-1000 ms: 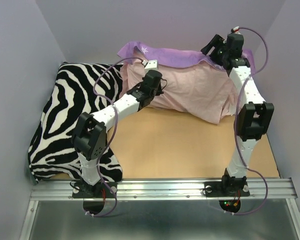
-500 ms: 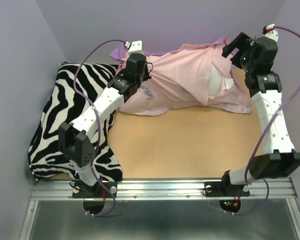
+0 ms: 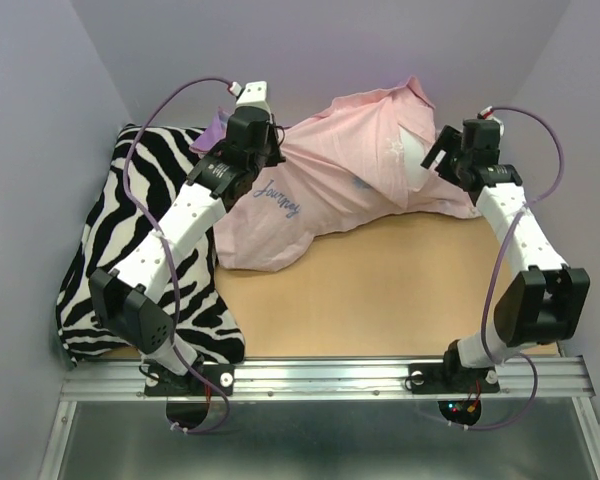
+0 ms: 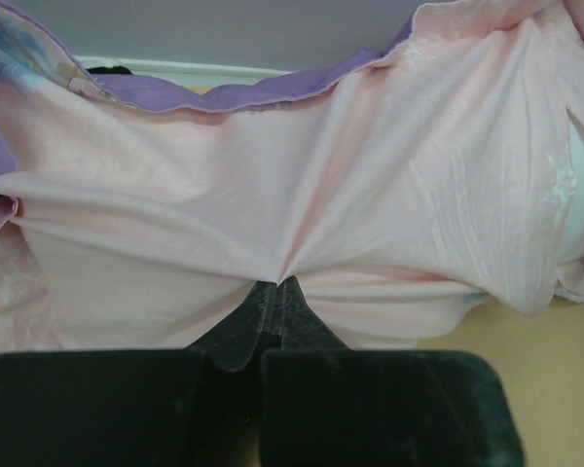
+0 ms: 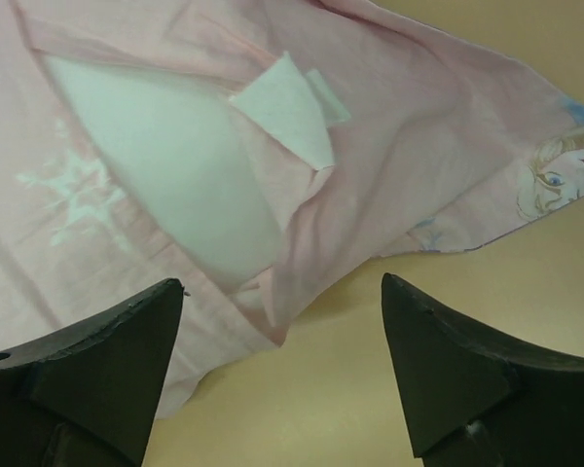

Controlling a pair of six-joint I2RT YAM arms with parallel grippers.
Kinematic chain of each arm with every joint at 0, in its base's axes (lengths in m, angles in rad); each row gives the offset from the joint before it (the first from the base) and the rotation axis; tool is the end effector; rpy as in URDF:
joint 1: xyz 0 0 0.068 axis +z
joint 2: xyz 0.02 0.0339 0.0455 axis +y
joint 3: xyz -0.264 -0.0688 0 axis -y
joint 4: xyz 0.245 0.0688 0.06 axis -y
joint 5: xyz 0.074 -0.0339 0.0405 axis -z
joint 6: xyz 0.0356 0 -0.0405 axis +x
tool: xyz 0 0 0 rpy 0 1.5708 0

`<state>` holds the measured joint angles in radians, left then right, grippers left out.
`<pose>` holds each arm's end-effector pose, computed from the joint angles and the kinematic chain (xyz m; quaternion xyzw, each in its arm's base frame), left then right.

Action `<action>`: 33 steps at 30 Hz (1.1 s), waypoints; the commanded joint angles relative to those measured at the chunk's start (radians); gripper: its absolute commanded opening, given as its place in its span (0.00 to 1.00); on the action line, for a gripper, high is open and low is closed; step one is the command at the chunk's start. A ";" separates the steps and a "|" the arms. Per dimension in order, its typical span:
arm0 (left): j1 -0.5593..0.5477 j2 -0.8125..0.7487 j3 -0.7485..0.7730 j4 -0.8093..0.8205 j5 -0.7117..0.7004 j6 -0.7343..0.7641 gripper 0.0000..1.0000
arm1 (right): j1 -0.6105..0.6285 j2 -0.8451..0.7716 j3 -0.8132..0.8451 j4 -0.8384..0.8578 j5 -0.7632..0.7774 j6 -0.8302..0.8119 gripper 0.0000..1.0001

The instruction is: Remove the pillowcase from the pillow

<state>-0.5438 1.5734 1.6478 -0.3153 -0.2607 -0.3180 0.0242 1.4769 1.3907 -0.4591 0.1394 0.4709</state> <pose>0.3178 -0.1814 0.4297 0.0082 0.7843 -0.1626 0.5986 0.3379 0.0032 0.3584 0.2259 0.8401 0.0611 0.4893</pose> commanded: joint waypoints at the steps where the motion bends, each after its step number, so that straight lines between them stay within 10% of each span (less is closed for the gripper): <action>1: 0.022 -0.139 -0.051 0.058 0.001 0.030 0.00 | 0.006 0.090 -0.012 0.080 0.109 -0.006 0.88; 9: 0.054 -0.165 -0.128 0.068 0.055 0.031 0.00 | 0.005 0.298 0.119 0.134 0.080 0.021 0.72; 14: 0.080 -0.147 -0.117 0.073 0.077 0.040 0.00 | 0.005 0.176 0.035 0.132 0.111 0.028 0.01; 21: 0.094 0.008 0.065 0.073 0.169 0.037 0.00 | 0.120 -0.318 -0.237 0.148 -0.014 0.104 0.00; 31: -0.004 0.338 0.452 -0.060 0.153 0.118 0.01 | 0.221 -0.504 -0.602 0.163 0.026 0.181 0.01; 33: -0.063 0.333 0.452 -0.073 0.115 0.134 0.38 | 0.221 -0.529 -0.659 0.162 0.045 0.208 0.00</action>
<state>-0.5240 1.9514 2.0209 -0.3729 -0.1169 -0.2325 0.2432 0.9733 0.8371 -0.3302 0.1646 0.6212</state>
